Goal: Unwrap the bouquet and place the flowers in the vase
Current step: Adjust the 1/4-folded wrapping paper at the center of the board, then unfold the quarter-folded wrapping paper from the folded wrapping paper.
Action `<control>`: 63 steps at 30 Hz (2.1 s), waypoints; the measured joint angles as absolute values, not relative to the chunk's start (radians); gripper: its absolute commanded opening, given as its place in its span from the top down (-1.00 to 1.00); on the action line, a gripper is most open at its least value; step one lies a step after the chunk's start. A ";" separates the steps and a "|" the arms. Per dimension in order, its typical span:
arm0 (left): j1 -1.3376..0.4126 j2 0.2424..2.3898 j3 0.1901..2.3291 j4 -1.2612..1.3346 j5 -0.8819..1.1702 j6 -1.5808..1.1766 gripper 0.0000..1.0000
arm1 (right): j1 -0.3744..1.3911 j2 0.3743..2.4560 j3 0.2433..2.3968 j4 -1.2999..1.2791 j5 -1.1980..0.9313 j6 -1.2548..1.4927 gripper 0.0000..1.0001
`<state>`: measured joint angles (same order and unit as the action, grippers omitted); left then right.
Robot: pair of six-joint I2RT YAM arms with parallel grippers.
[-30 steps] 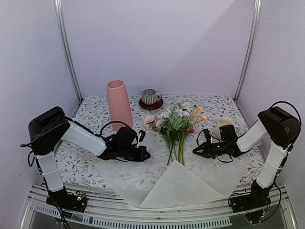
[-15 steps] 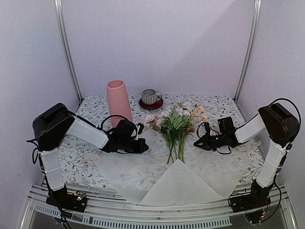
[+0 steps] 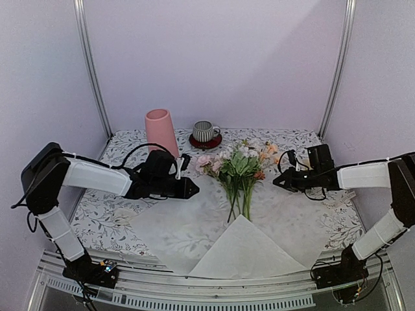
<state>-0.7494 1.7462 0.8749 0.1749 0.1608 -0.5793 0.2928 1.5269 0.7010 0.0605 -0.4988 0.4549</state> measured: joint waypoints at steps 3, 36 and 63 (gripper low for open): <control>-0.773 1.678 0.875 0.162 0.173 -0.555 0.51 | 0.293 1.469 0.698 0.043 -0.501 0.433 0.73; -1.123 1.663 0.810 0.113 0.491 -0.496 0.52 | 0.393 1.482 0.519 0.173 -0.631 0.377 0.80; -1.453 1.726 0.861 -0.111 0.586 -0.411 0.55 | 0.456 1.441 0.477 0.162 -0.638 0.388 0.80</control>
